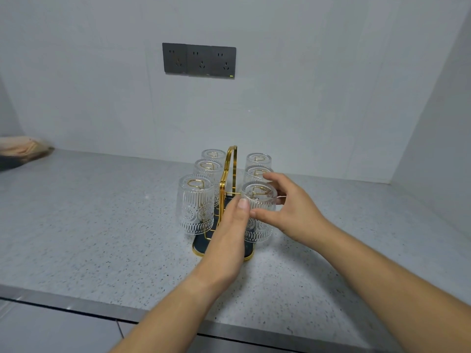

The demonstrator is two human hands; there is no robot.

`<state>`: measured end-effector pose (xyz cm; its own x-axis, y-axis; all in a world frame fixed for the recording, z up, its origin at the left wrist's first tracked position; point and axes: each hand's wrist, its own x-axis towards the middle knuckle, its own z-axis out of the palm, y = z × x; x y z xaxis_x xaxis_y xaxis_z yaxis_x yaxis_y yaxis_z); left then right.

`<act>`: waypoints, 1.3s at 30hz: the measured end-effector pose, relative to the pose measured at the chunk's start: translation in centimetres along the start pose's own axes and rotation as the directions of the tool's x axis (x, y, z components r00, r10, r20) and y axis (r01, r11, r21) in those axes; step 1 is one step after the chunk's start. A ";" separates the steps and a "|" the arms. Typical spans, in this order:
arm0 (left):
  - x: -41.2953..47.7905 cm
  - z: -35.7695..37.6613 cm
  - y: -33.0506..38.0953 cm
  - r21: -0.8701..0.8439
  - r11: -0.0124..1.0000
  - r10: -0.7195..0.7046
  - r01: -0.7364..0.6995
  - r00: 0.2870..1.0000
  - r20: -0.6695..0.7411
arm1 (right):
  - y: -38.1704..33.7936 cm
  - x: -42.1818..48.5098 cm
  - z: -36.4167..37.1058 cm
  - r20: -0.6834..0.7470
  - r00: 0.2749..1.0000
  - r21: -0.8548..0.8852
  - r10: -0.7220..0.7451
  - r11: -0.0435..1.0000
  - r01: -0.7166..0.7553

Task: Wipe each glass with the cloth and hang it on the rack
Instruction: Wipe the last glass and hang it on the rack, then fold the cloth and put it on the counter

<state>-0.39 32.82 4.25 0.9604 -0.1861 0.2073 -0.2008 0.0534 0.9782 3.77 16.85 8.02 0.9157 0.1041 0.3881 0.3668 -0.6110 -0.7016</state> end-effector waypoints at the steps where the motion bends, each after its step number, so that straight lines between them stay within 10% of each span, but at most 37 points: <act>1: -0.2 0.1 0.3 0.003 1.000 -0.001 0.001 1.000 0.001 | 0.1 0.0 0.1 -0.002 1.000 0.002 0.003 1.000 -0.003; 14: -3.3 1.3 0.5 0.059 0.965 0.261 -0.255 0.924 -0.279 | 2.3 -2.7 -3.1 -0.062 0.994 0.118 0.090 0.990 -0.082; 20: -2.5 4.5 0.9 -0.003 1.000 -0.009 0.009 1.000 0.003 | 7.0 -7.9 -9.0 -0.062 0.971 -0.049 0.233 0.971 -0.236; 25: 0.7 9.8 -1.3 0.181 0.955 -0.277 0.235 0.925 0.260 | 10.9 -11.6 -13.0 -0.015 0.930 -0.231 0.366 0.904 -0.360; 39: 6.4 18.5 -4.8 0.382 0.871 -0.408 0.308 0.887 0.216 | 13.2 -15.0 -13.4 -0.031 0.895 -0.010 0.445 0.895 -0.446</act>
<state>3.10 13.27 1.15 0.8922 -0.3988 -0.2121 0.0467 -0.3857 0.9214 -7.37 -3.26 0.95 0.9777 -0.2031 0.0534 -0.0814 -0.6008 -0.7952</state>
